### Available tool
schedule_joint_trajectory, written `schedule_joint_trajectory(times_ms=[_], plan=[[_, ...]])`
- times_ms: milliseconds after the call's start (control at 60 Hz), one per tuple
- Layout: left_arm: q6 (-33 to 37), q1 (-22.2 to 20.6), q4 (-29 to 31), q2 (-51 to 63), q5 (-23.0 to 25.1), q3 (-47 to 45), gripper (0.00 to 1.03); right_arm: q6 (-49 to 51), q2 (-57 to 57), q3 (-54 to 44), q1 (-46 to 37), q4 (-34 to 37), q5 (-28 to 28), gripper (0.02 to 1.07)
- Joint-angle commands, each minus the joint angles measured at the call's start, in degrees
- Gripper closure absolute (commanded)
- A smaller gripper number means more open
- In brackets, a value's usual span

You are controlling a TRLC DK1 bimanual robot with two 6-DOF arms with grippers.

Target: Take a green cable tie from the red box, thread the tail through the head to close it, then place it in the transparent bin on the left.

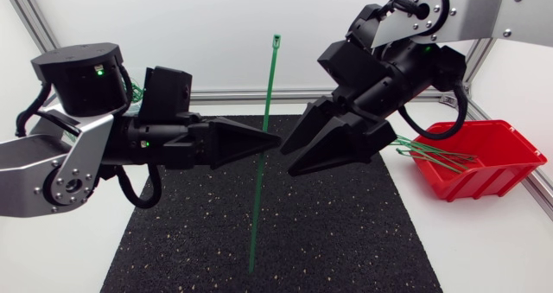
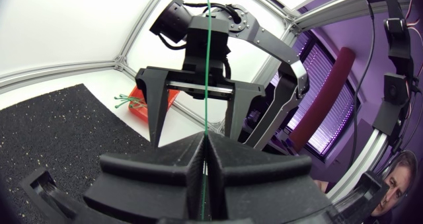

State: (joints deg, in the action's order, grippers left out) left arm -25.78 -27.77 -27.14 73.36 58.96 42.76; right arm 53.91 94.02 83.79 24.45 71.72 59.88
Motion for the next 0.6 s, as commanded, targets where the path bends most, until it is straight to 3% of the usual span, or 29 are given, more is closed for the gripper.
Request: schedule_joint_trajectory(times_ms=[0, 317, 417, 583], plan=[[-1.7, -0.5, -1.6, 1.5, -1.5, -0.8, 1.00, -1.4, -0.1, -1.6, 0.2, -0.7, 1.5, 0.21], [-4.6, 0.1, -5.3, 2.2, -5.0, -0.8, 1.00, -8.6, 0.4, -6.2, 2.0, -11.1, 3.0, 0.35], [-5.4, -0.2, -5.8, 2.5, -5.3, -0.4, 1.00, -11.1, 0.1, -7.5, 2.7, -14.6, 3.4, 0.47], [-5.6, 0.4, -6.3, 2.6, -5.6, -0.7, 1.00, -17.6, -1.7, -10.7, 3.6, -22.8, 3.5, 0.48]])
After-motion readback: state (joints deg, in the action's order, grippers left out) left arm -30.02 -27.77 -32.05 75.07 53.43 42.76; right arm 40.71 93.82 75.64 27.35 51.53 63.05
